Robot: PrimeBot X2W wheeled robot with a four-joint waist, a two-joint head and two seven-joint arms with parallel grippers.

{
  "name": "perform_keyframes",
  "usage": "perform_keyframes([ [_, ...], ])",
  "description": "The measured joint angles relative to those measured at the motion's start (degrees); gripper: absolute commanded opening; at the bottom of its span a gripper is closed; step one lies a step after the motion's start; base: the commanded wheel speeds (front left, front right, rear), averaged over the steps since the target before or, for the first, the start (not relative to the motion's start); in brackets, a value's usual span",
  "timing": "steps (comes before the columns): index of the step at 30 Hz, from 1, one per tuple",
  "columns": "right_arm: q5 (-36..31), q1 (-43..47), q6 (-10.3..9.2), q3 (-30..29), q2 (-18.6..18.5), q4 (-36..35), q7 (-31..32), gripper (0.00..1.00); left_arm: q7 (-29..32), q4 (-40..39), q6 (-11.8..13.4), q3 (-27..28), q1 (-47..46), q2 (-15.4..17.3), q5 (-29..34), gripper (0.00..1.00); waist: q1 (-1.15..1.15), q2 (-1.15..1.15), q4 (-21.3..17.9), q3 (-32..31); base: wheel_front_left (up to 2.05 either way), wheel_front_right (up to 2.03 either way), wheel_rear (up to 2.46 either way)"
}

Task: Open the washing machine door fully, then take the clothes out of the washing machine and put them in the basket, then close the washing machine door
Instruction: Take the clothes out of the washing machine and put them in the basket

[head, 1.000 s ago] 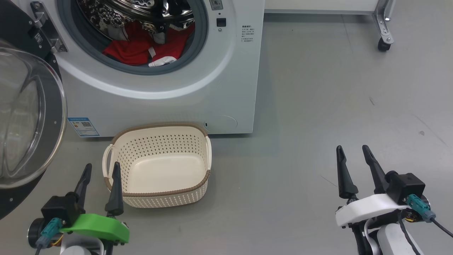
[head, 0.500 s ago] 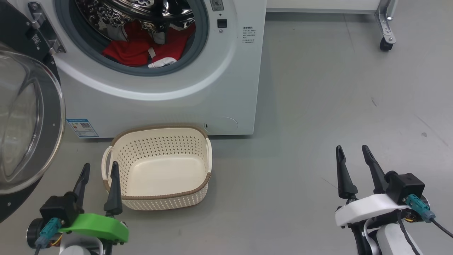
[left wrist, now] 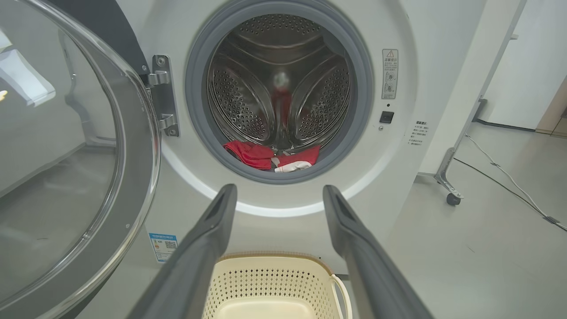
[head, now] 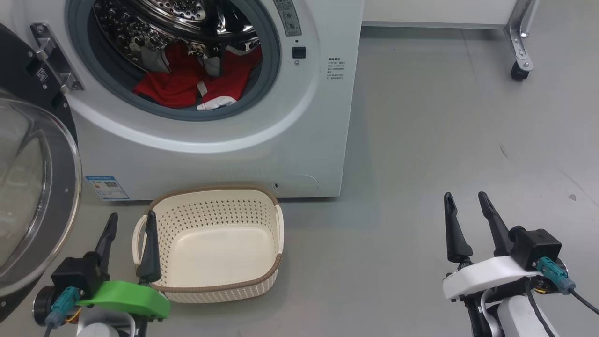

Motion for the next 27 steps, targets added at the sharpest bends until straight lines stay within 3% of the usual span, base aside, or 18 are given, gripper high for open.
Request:
perform_keyframes([
  [13, 0.0, 0.0, 0.00, 0.0, 0.0, 0.0, 0.0, 1.00, 0.0, -0.6, 0.1, 0.0, 0.0, 0.0, 1.5, 1.00, 0.00, 0.00, 0.1, 0.1, 1.23, -1.23, 0.00],
  [27, 0.0, 0.0, 0.00, 0.2, 0.0, 0.1, 0.0, 1.00, 0.0, -0.7, 0.0, -0.5, 0.0, 0.0, 1.7, 1.00, 0.00, 0.00, -0.1, 0.2, 0.71, -0.71, 0.00],
])
